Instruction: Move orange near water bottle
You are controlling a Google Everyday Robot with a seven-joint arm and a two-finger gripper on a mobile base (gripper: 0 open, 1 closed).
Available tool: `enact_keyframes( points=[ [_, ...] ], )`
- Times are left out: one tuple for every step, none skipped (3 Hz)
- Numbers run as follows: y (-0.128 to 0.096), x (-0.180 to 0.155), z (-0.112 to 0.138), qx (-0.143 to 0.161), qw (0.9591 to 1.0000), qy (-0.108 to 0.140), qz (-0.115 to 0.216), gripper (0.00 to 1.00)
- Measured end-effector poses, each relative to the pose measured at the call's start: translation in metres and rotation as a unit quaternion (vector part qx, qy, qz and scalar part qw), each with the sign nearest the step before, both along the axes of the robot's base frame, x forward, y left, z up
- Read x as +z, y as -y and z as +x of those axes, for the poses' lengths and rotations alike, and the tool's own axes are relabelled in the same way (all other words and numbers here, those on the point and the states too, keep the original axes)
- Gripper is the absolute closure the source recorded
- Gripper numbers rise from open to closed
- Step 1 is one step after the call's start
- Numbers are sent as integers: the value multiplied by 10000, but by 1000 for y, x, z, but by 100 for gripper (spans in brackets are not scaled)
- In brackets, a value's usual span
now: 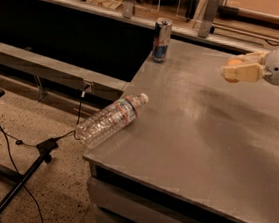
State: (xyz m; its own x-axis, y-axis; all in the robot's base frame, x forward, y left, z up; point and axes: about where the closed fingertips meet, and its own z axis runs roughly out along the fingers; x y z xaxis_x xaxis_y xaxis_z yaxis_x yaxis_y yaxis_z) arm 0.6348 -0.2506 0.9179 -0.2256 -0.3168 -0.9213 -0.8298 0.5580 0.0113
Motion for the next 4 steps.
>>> enact_keyframes(
  points=[
    [-12,16,-25,242,9995,133,-124,100],
    [-26,43,-70,411,9971,497,-410,100],
    [-44,48,-131,684,9945,497,-618,100],
    [-46,46,-147,731,9941,446,-672,100]
  ],
)
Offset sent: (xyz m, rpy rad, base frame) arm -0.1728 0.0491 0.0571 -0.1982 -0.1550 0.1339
